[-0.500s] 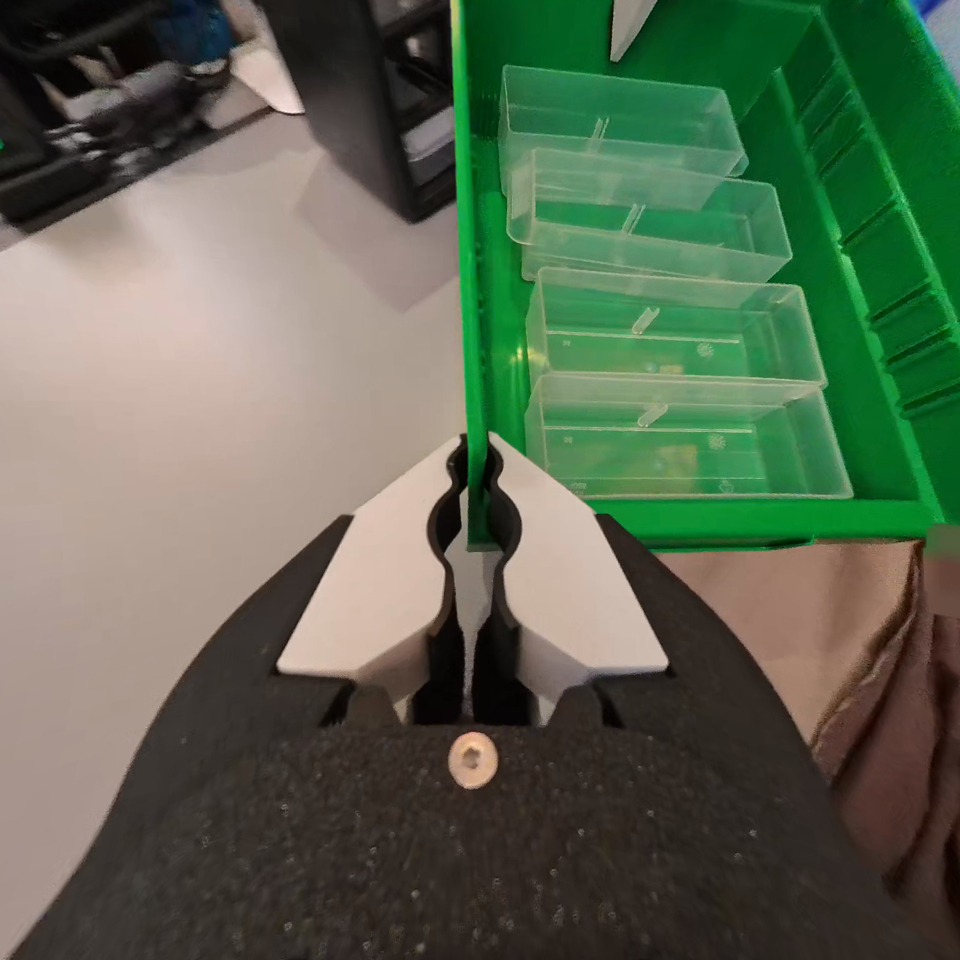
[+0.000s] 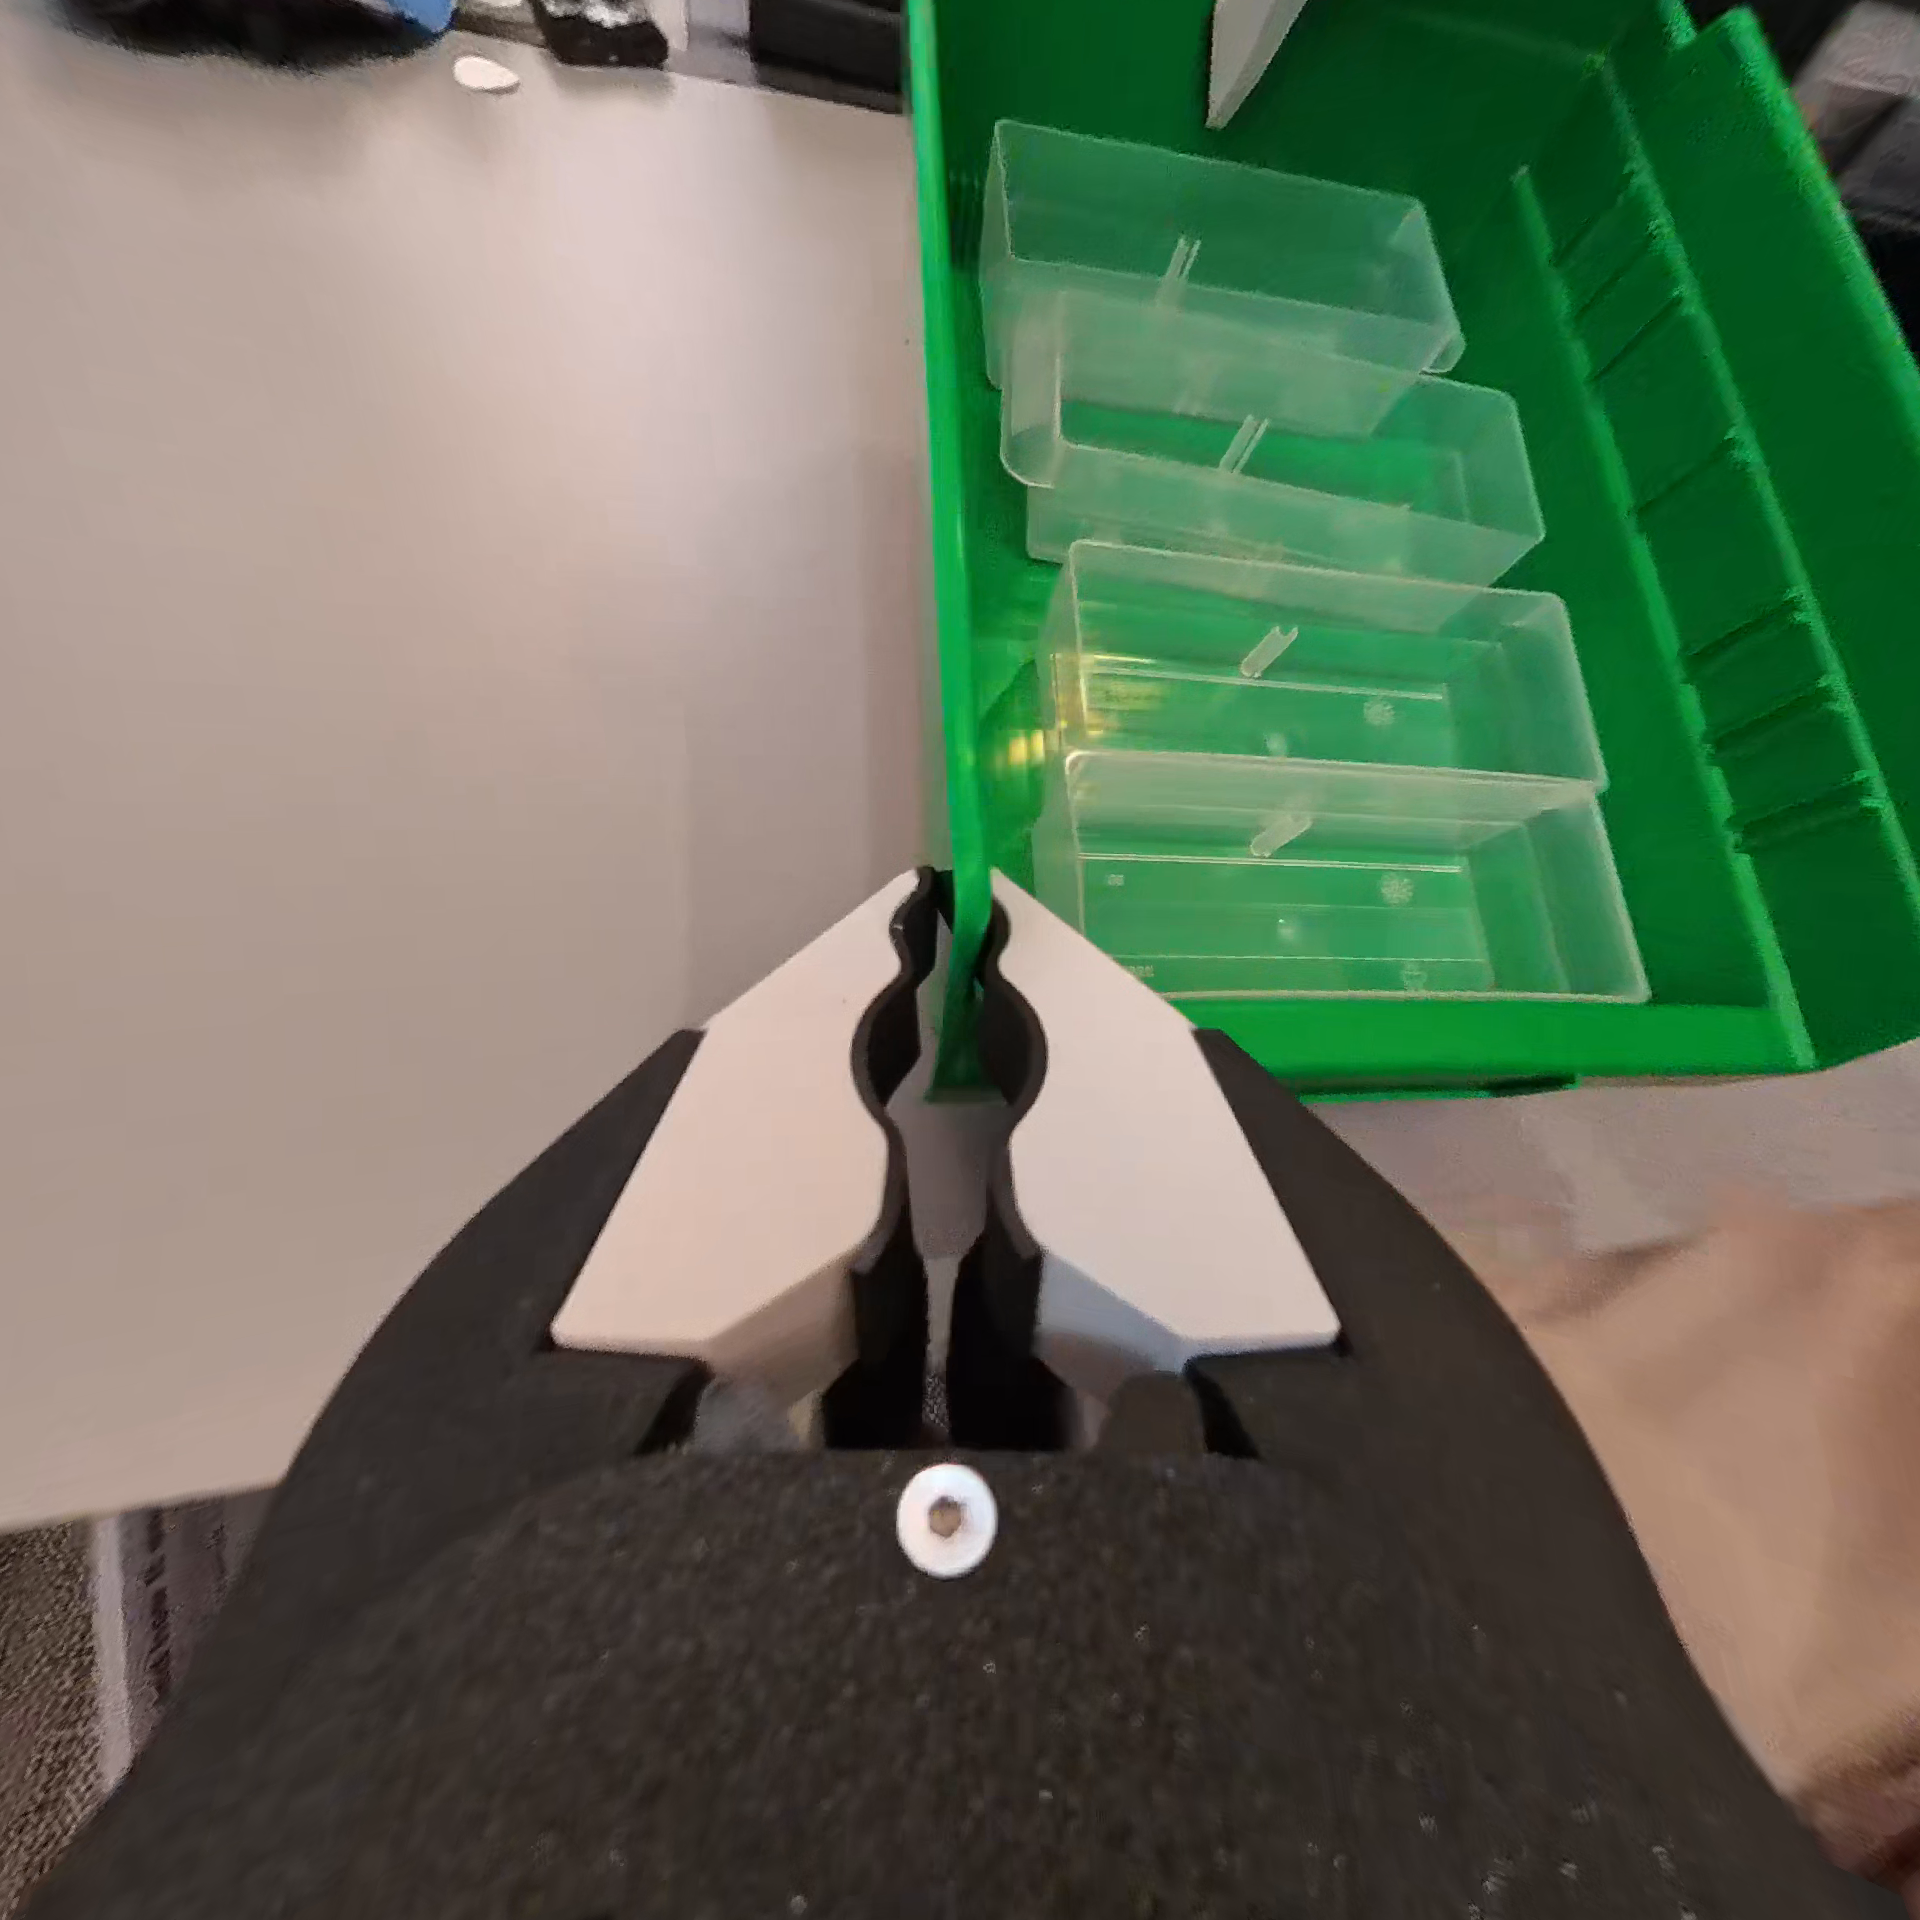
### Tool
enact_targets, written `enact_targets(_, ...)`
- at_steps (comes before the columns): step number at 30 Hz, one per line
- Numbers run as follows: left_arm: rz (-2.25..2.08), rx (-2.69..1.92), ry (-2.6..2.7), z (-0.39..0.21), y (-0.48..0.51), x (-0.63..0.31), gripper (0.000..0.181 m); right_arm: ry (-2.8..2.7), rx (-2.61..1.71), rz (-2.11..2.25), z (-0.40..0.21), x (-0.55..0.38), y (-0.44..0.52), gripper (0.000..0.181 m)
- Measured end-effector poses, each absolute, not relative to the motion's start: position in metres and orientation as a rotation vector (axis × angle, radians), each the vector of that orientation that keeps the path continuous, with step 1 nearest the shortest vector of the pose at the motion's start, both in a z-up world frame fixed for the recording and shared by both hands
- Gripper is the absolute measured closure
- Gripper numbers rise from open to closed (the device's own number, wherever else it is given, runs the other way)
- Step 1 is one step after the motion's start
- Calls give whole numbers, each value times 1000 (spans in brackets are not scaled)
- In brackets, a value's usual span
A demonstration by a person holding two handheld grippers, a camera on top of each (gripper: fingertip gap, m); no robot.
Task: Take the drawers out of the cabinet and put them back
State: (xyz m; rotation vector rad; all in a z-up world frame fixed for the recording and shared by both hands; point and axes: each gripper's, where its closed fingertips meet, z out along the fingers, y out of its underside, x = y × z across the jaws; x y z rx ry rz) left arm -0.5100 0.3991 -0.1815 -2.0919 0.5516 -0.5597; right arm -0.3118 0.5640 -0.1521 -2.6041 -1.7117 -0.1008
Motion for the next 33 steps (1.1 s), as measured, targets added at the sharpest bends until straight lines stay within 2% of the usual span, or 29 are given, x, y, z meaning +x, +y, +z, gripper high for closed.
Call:
enact_targets(5, -561, -2103, 506, -181, 439, -475, 177, -1788, -2650, -21, -169, -279, 611, 180)
enact_targets(11, -502, -2138, 556, -191, 478, -440, 178, -1789, -2722, -154, -189, -252, 656, 178)
enact_targets(18, -448, -2152, 490, -195, 511, -462, 180, -1764, -2664, -117, -204, -274, 686, 172)
enact_targets(20, -454, -2161, 493, -195, 514, -464, 179, -1715, -2616, -218, -197, -277, 696, 162)
enact_targets(22, -465, -2172, 484, -195, 516, -466, 179, -1612, -2514, -255, -172, -289, 707, 145)
enact_targets(24, -479, -2173, 435, -195, 519, -469, 178, -1467, -2407, -231, -125, -301, 708, 141)
enact_targets(26, -454, -2160, 390, -191, 520, -478, 166, -1297, -2269, -168, -67, -311, 693, 138)
enact_targets(29, -445, -2103, 365, -168, 503, -488, 147, -1087, -2090, -28, 14, -303, 624, 137)
enact_targets(33, -458, -2012, 413, -128, 453, -494, 143, -917, -1900, 211, 57, -261, 487, 134)
